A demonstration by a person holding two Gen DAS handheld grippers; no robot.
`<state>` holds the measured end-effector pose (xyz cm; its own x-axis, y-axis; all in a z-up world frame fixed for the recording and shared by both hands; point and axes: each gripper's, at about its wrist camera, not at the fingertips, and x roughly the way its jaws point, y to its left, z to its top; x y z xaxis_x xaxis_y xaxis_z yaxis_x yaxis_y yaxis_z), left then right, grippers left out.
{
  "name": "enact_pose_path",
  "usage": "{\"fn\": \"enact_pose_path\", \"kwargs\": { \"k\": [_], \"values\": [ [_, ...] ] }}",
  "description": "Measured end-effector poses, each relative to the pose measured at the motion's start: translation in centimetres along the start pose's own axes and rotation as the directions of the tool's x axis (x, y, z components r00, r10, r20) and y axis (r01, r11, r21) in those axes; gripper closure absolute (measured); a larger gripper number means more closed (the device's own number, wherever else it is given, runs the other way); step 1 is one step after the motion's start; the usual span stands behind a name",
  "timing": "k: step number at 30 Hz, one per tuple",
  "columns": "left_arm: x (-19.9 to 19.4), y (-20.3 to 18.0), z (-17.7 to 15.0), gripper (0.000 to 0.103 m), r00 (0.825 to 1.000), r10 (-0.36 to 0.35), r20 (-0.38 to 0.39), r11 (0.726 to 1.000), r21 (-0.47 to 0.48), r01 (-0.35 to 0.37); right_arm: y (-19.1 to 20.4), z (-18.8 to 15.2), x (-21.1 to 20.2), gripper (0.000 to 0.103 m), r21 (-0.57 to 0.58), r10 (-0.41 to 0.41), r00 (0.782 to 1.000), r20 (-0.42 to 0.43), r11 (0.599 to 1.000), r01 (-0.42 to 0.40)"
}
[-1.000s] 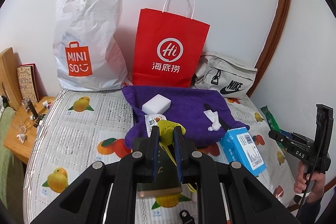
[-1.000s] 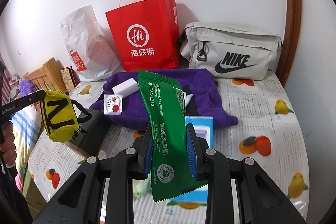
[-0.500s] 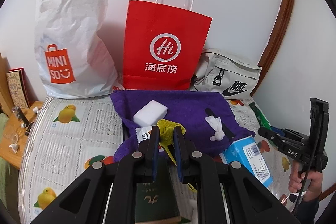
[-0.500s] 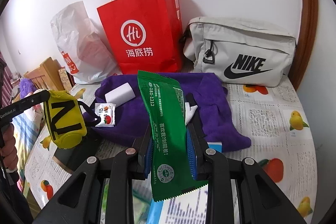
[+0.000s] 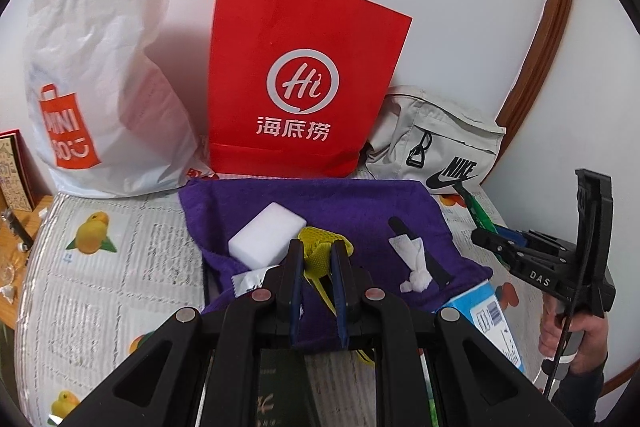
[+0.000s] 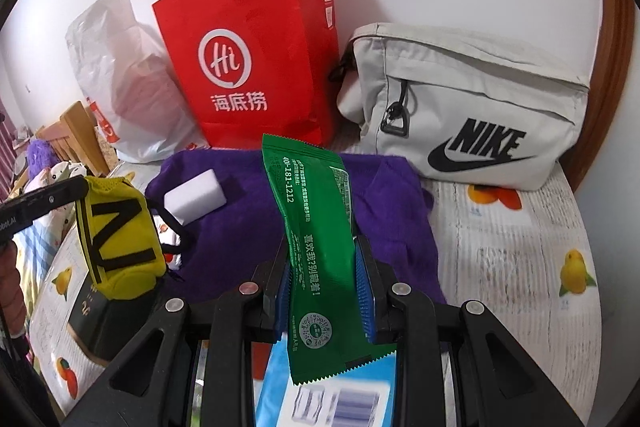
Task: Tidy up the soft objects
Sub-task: 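Lower the green packet and yellow-black bag onto the towel and open both grippers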
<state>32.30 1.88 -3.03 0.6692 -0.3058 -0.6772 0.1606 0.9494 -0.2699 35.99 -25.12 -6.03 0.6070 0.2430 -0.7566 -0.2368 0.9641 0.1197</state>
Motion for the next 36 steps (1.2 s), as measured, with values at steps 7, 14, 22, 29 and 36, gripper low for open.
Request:
{"fn": "enact_pose_path", "kwargs": {
  "k": [7,14,22,29,36],
  "values": [
    [2.7,-0.2,0.9,0.090,1.000,-0.022,-0.019,1.000,0.002,0.022,0.0,2.0,3.1,0.075,-0.022,0.035,0.999,-0.033,0.999,-0.035],
    [5.2,0.7,1.3,0.090,0.998,-0.040,-0.054,0.999,-0.019,0.039,0.7,2.5,7.1,0.075,-0.079,0.046,0.993,-0.112,0.995,-0.055],
    [7.4,1.8,0.8,0.089,0.995,-0.044,-0.092,0.999,-0.034,0.041,0.5,2.4,10.4,0.075,-0.093,0.034,0.980,-0.198,0.994,-0.053],
    [8.3,2.8,0.4,0.089,0.993,-0.026,-0.117,0.999,-0.039,0.022,0.6,2.2,12.2,0.074,-0.099,0.027,0.966,-0.257,0.994,-0.054],
    [8.7,3.5,0.3,0.087,0.990,0.001,-0.139,0.999,-0.046,-0.008,0.8,2.3,12.8,0.073,-0.084,0.036,0.961,-0.272,0.995,-0.061]
  ]
}}
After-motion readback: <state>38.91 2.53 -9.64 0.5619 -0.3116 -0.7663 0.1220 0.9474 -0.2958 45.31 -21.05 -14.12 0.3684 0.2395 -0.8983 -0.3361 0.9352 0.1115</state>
